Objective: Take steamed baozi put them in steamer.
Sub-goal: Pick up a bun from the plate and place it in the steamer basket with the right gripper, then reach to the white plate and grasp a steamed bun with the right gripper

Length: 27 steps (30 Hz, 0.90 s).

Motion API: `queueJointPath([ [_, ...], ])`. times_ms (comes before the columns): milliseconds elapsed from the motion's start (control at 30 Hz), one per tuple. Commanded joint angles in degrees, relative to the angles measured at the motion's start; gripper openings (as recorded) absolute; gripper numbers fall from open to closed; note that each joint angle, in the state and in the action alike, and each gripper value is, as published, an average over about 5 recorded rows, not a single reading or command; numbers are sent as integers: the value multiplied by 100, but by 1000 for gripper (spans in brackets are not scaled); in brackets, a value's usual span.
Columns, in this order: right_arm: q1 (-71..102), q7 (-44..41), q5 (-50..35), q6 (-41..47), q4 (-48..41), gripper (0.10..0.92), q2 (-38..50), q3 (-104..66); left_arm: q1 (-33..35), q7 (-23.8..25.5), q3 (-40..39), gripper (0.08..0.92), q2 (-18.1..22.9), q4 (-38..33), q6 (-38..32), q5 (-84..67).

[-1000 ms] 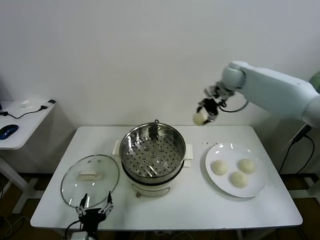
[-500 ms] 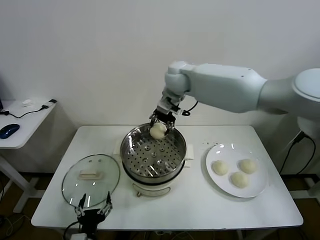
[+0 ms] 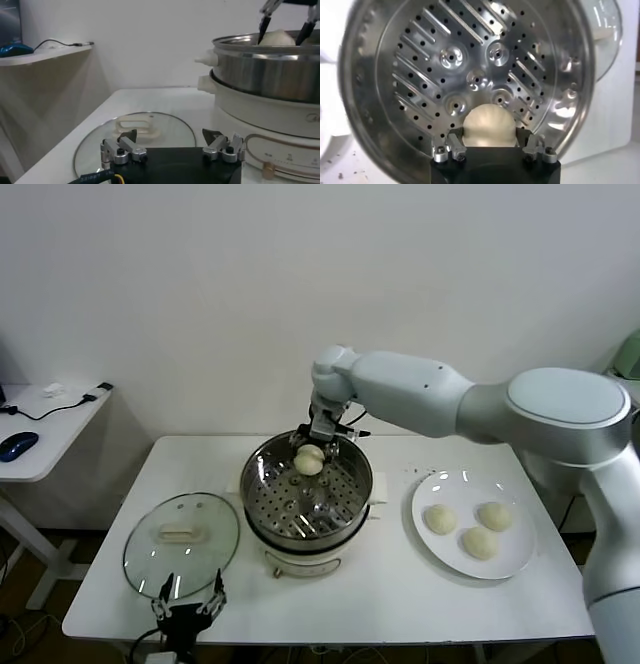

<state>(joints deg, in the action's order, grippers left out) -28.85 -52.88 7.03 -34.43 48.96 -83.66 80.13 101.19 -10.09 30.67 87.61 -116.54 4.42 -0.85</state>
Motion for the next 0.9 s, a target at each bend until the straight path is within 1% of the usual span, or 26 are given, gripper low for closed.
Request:
queueJointPath([
  [33,371,159,411,-303,-583,698,-229,-118,1,-8,-2,823,-7,7,-7,7],
  [133,318,108,105,-330,-505,737,-198,-115,-8,-15,1,823,-7,12,-11,10],
  [233,74,-58,-354,-337,-286,798,-74,-95,-15,-24,8,823,5,5,-10,10],
  [367,-576,-491,-1092,-344,31,820,194,-13,4,-24,7,823,21,-31,-2,25],
  [533,-1572,-1056,-2821,-130,287,823,722,459,67,-7,-9,823,27,-113,-3,60],
  [633,-2048,-1297,-3782,579,629,823,1448,972,88,-6,-10,823,19,-115,-22,90],
  [700,-2278,-1276,-4125,1322,996,823,2101,1443,92,-9,-11,823,14,-104,-38,106],
  [800,-2439,-1025,-4113,2258,1513,823,2989,2131,96,-13,-17,823,12,-105,-52,110],
  [900,-2350,-689,-3940,2888,1968,823,3700,2541,83,-17,-15,823,9,-99,-86,112],
])
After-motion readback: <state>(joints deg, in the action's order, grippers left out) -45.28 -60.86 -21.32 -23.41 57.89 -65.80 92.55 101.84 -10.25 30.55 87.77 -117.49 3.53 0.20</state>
